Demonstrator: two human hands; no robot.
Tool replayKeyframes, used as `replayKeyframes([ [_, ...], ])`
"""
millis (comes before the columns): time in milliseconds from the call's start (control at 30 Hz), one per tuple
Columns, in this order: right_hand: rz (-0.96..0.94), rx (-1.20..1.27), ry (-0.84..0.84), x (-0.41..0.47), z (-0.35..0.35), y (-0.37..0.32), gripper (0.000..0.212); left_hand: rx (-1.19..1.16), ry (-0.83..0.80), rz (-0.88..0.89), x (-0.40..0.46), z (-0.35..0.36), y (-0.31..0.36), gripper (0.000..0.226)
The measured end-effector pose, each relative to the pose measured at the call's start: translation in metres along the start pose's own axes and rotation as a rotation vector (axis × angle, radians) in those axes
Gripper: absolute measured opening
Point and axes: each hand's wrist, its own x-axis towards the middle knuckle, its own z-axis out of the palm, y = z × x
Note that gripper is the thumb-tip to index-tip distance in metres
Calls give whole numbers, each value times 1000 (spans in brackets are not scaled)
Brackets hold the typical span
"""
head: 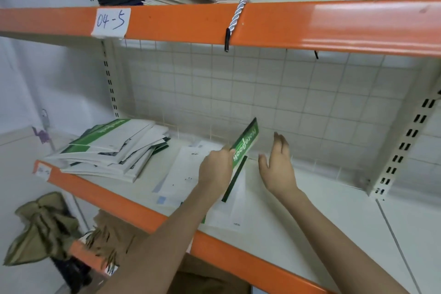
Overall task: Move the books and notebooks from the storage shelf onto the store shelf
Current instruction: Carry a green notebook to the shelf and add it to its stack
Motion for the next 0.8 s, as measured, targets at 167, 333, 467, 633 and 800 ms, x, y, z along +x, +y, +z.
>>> replayKeyframes([
  [167,331,434,-106,3,12,-5,69,-863,-24,-327,9,-12,-16,38],
  [333,632,1029,-172,6,18,-2,25,-1517,-261,-612,3,-25,-21,39],
  [467,625,1147,-105,3,20,5,24,-481,-347,-198,-8,-3,-43,41],
  [633,633,1189,-108,5,33,-4,20,243,-592,-125,-16,12,-47,106],
  [800,635,1316,-94,0,45,-4,26,152,-393,76,-13,-4,-35,45],
])
